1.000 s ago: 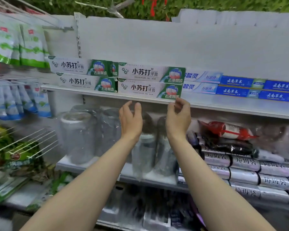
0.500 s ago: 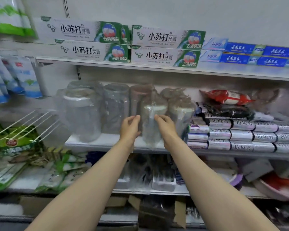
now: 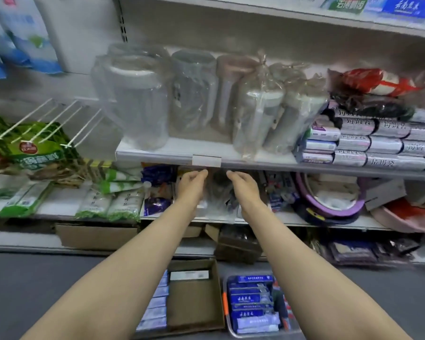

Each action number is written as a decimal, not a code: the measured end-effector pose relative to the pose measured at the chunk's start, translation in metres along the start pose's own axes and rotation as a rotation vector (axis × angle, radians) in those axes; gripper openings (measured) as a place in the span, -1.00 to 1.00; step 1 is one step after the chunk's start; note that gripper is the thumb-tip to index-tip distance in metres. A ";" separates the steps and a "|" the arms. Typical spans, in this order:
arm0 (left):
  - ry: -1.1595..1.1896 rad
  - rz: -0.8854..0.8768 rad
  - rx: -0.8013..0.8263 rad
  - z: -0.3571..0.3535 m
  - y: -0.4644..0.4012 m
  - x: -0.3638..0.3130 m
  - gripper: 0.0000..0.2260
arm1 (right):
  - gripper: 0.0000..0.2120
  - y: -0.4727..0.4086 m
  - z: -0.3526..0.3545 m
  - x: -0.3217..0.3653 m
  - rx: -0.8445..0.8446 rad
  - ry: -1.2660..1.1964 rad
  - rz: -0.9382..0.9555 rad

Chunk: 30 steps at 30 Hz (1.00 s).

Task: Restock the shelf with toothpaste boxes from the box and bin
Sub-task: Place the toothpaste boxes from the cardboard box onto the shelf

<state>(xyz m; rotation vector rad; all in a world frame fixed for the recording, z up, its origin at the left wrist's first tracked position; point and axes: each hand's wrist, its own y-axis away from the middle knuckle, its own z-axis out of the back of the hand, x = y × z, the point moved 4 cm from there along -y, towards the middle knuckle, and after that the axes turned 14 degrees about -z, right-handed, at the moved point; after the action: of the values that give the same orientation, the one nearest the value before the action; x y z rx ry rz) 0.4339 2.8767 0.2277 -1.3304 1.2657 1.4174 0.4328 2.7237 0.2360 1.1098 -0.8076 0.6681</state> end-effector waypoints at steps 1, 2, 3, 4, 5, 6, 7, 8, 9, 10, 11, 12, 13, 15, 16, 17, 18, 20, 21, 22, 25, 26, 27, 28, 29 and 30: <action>-0.007 0.015 -0.008 0.006 0.001 0.011 -0.69 | -0.54 -0.002 -0.004 -0.009 -0.007 0.016 -0.022; -0.012 0.030 -0.018 0.013 0.001 0.023 -0.69 | -0.54 -0.006 -0.008 -0.019 -0.009 0.034 -0.043; -0.018 0.054 -0.033 0.020 0.002 0.035 -0.69 | -0.54 -0.009 -0.012 -0.031 0.002 0.052 -0.059; -0.022 0.087 -0.054 0.026 0.003 0.049 -0.69 | -0.56 -0.012 -0.017 -0.045 0.017 0.071 -0.075; -0.023 0.125 -0.080 0.033 0.004 0.065 -0.70 | -0.59 -0.016 -0.021 -0.060 0.034 0.089 -0.095; -0.024 0.168 -0.102 0.039 0.007 0.081 -0.71 | -0.64 -0.021 -0.026 -0.077 0.047 0.105 -0.122; -0.024 0.209 -0.122 0.045 0.011 0.097 -0.72 | -0.70 -0.026 -0.030 -0.095 0.052 0.125 -0.151; -0.028 0.245 -0.146 0.051 0.015 0.116 -0.75 | -0.74 -0.032 -0.035 -0.114 0.053 0.142 -0.183; -0.039 0.270 -0.174 0.058 0.018 0.136 -0.80 | -0.76 -0.037 -0.039 -0.133 0.048 0.158 -0.215; -0.046 0.291 -0.194 0.065 0.022 0.156 -0.82 | -0.76 -0.044 -0.044 -0.154 0.041 0.165 -0.244; -0.050 0.319 -0.208 0.070 0.026 0.178 -0.81 | -0.75 -0.050 -0.048 -0.174 0.035 0.169 -0.275; -0.058 0.359 -0.222 0.076 0.031 0.201 -0.77 | -0.74 -0.057 -0.053 -0.195 0.034 0.174 -0.312; -0.066 0.407 -0.239 0.081 0.036 0.222 -0.75 | -0.74 -0.062 -0.058 -0.216 0.041 0.186 -0.353; -0.071 0.476 -0.287 0.091 0.045 0.266 -0.77 | -0.76 -0.074 -0.066 -0.259 0.062 0.207 -0.434; -0.070 0.500 -0.304 0.094 0.049 0.283 -0.77 | -0.77 -0.080 -0.070 -0.279 0.067 0.205 -0.463; -0.066 0.524 -0.314 0.095 0.052 0.300 -0.78 | -0.77 -0.086 -0.075 -0.296 0.074 0.215 -0.483; -0.059 0.544 -0.325 0.096 0.054 0.317 -0.82 | -0.74 -0.093 -0.079 -0.313 0.086 0.227 -0.497; -0.050 0.565 -0.343 0.096 0.053 0.346 -0.89 | -0.70 -0.108 -0.086 -0.339 0.084 0.272 -0.517; -0.052 0.575 -0.341 0.096 0.051 0.362 -0.87 | -0.70 -0.117 -0.089 -0.352 0.081 0.287 -0.528; -0.051 0.576 -0.346 0.095 0.047 0.378 -0.86 | -0.72 -0.127 -0.093 -0.366 0.085 0.291 -0.541; -0.052 0.584 -0.362 0.095 0.035 0.432 -0.84 | -0.80 -0.161 -0.105 -0.408 0.102 0.318 -0.547; -0.050 0.587 -0.362 0.095 0.030 0.451 -0.78 | -0.81 -0.173 -0.109 -0.423 0.097 0.316 -0.550; -0.056 0.593 -0.357 0.095 0.025 0.471 -0.75 | -0.81 -0.187 -0.114 -0.439 0.093 0.312 -0.550; -0.063 0.590 -0.352 0.096 0.019 0.490 -0.77 | -0.80 -0.200 -0.118 -0.455 0.086 0.311 -0.553; -0.087 0.584 -0.345 0.096 0.013 0.510 -0.85 | -0.78 -0.213 -0.123 -0.470 0.081 0.313 -0.552; -0.124 0.564 -0.339 0.097 0.005 0.529 -0.91 | -0.76 -0.228 -0.127 -0.486 0.073 0.311 -0.551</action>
<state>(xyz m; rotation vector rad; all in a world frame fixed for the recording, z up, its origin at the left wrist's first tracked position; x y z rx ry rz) 0.3425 2.9295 -0.2998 -1.1122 1.4263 2.1501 0.3776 2.7389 -0.3126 1.1897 -0.1923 0.3888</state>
